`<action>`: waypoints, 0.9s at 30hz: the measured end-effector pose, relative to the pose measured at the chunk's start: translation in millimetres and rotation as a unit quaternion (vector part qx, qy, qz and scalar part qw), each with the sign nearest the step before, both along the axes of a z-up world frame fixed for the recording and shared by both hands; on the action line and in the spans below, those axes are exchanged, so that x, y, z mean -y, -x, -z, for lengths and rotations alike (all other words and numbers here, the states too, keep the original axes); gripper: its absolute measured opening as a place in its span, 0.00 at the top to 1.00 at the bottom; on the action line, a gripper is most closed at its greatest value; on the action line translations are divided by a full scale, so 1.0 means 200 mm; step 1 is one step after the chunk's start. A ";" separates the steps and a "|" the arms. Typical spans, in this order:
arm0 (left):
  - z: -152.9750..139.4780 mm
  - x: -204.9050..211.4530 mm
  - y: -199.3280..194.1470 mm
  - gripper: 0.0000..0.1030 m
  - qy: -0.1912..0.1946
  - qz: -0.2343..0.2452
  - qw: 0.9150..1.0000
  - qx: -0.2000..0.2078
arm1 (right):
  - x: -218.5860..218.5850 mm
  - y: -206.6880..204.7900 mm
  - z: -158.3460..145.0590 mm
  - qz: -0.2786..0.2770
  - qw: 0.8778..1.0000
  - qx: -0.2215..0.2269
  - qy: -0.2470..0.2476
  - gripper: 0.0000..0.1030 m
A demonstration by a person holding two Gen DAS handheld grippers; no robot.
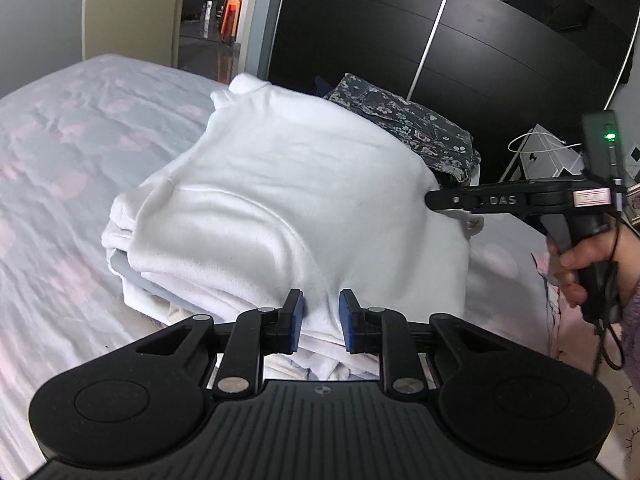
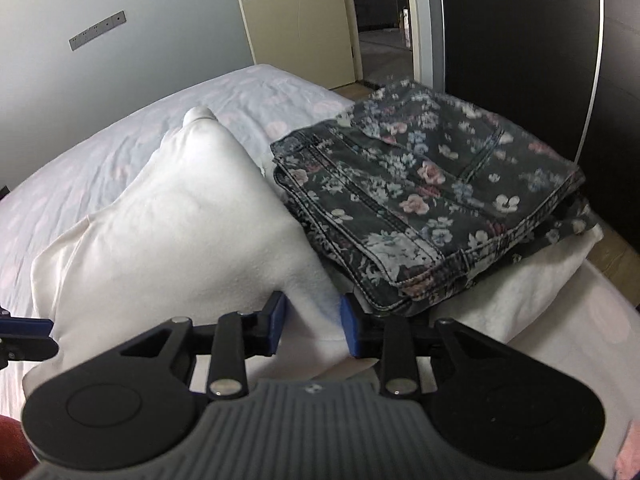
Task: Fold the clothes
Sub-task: 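Lower the folded shirt onto the clothes stack and open both grippers, then press the shirt flat on the stack with both grippers open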
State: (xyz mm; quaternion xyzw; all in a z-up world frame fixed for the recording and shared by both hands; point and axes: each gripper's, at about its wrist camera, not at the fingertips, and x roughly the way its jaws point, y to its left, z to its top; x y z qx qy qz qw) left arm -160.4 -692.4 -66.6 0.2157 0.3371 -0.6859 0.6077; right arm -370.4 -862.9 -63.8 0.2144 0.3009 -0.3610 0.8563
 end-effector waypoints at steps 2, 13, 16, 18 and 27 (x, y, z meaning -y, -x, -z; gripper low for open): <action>-0.02 -0.01 0.00 0.82 0.005 0.001 1.000 0.002 | -0.05 0.01 -0.05 0.001 1.000 0.008 0.010 0.63; -0.25 -0.21 0.04 0.52 0.035 -0.024 0.999 0.010 | -0.41 0.07 -0.31 -0.037 0.995 0.072 0.052 0.35; -0.31 -0.27 0.04 0.50 0.043 -0.033 0.998 0.009 | -0.50 0.07 -0.36 -0.039 0.994 0.085 0.064 0.34; -0.35 -0.31 0.04 0.46 0.051 -0.042 0.998 0.014 | -0.55 0.09 -0.41 -0.037 0.992 0.095 0.071 0.33; -0.51 -0.49 0.06 0.27 0.119 -0.089 0.989 0.024 | -0.80 0.15 -0.58 0.058 0.983 0.098 0.141 0.02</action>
